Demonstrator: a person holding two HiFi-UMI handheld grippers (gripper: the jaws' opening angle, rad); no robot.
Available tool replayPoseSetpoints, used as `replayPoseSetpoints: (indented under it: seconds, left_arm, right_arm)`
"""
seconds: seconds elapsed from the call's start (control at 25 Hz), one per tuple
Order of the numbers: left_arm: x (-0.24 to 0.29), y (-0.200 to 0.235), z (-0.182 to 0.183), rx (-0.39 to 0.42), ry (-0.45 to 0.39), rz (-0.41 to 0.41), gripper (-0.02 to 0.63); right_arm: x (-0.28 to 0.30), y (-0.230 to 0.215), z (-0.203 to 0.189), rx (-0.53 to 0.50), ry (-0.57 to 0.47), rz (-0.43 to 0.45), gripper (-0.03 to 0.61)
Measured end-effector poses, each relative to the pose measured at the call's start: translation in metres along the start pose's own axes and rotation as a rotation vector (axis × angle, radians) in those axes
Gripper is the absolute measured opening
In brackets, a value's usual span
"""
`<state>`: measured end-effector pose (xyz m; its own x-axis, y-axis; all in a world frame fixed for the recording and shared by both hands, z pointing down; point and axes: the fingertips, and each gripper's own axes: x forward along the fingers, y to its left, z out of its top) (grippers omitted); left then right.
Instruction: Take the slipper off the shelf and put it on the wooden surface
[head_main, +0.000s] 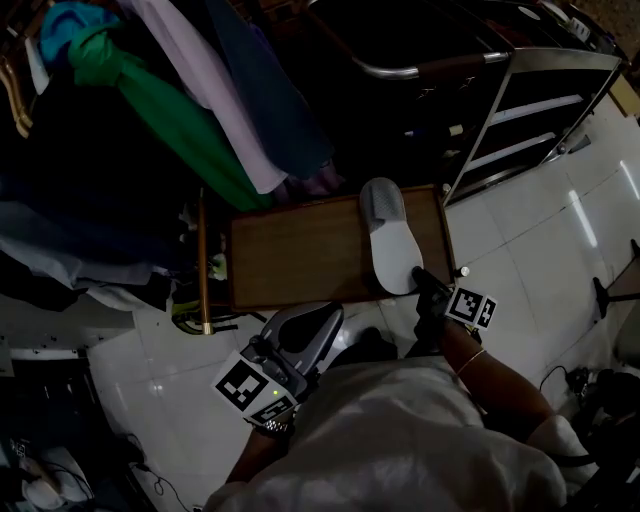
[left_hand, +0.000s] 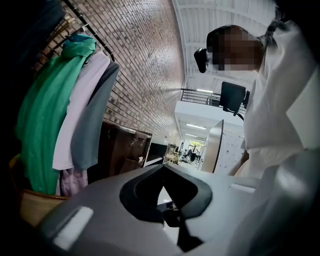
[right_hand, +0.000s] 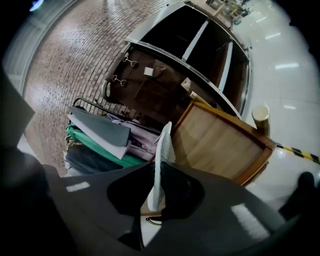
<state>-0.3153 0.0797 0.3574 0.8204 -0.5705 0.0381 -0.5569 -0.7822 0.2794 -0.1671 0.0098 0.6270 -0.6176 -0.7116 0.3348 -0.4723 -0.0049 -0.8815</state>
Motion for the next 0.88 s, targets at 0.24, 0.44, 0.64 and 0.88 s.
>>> replayPoseSetpoints:
  seconds: [0.24, 0.44, 0.64, 0.88]
  left_arm:
    - [-0.013, 0.019, 0.0, -0.015, 0.002, 0.001, -0.003]
    - [-0.011, 0.03, 0.001, -0.032, -0.011, -0.015, -0.003]
    - [-0.002, 0.032, 0.002, -0.036, -0.016, -0.047, -0.003]
    - [0.019, 0.024, 0.007, -0.021, 0.003, -0.122, -0.003]
  right_arm:
    - [0.006, -0.032, -0.012, 0.068, 0.03, -0.157, 0.186]
    - [-0.009, -0.041, -0.015, 0.046, 0.037, -0.308, 0.341]
    - [-0.029, -0.027, -0.008, 0.011, 0.019, -0.3, 0.368]
    - [-0.065, 0.101, 0.046, -0.252, -0.136, -0.016, 0.409]
